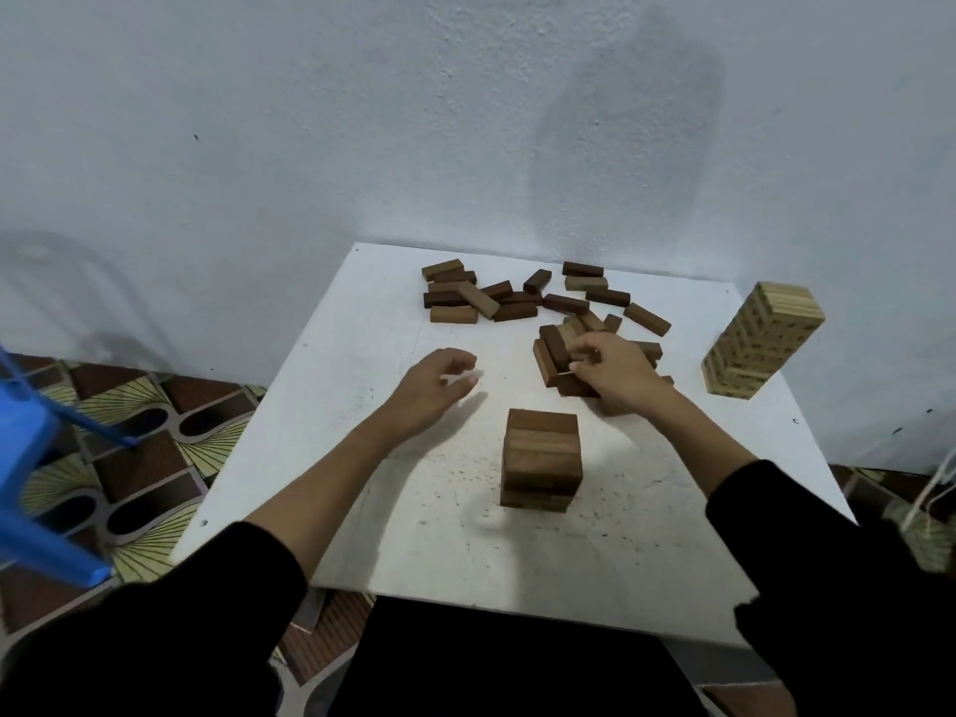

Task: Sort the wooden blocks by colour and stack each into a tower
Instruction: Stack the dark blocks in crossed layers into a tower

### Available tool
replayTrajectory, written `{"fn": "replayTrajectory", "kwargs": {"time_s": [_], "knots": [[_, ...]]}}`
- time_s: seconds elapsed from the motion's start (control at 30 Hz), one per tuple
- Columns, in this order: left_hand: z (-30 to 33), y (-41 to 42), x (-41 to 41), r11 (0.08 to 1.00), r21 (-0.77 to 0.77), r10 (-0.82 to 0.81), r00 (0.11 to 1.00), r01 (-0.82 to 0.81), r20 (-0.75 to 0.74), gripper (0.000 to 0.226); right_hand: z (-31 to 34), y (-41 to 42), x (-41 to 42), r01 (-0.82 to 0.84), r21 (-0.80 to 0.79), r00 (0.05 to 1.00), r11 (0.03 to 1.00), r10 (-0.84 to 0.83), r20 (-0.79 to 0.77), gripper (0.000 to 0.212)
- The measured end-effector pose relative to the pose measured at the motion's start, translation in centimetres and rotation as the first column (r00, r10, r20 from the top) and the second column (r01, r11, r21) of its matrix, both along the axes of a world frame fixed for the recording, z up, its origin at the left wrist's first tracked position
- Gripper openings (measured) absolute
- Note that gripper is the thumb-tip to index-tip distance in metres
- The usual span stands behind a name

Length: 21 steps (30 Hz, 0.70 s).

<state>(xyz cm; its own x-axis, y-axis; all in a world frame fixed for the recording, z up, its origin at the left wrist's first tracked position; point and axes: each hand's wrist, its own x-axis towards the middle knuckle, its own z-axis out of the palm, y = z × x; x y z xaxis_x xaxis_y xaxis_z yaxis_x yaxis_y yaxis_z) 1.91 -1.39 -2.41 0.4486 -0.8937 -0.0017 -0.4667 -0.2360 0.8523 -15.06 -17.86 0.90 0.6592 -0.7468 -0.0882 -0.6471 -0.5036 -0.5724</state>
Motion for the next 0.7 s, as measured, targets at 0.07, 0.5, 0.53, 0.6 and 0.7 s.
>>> {"fn": "replayTrajectory", "kwargs": {"time_s": [0.07,0.5,0.53,0.6,0.7], "knots": [[-0.6,-1.5,0.0,1.0,0.025,-0.016,1.0,0.015,0.025,0.032,-0.8,-0.6,1.3,0.004,-0.018,0.997,1.0,-0.005,-0.073,0.033],[-2.5,-10.6,-0.8,0.979,0.179,-0.123,0.984,0.099,0.127,0.106,-2.7,-2.7,4.9,-0.217,-0.132,0.97,0.967,0.199,-0.137,0.032],[-2.8,-10.8,-0.9,0.982,0.167,-0.111,0.984,0.086,0.143,0.104,-2.8,-2.8,5.0,-0.229,-0.129,0.968,0.965,0.212,-0.134,0.032],[-3.2,-10.9,-0.6,0.99,0.121,-0.086,0.985,0.067,0.153,0.096,-2.7,-2.7,5.1,-0.244,-0.119,0.965,0.962,0.229,-0.127,0.031],[-3.6,-10.1,0.7,0.997,0.07,-0.052,0.99,0.043,0.134,0.09,-2.5,-3.0,5.5,-0.261,-0.101,0.961,0.96,0.248,-0.124,0.031]]}}
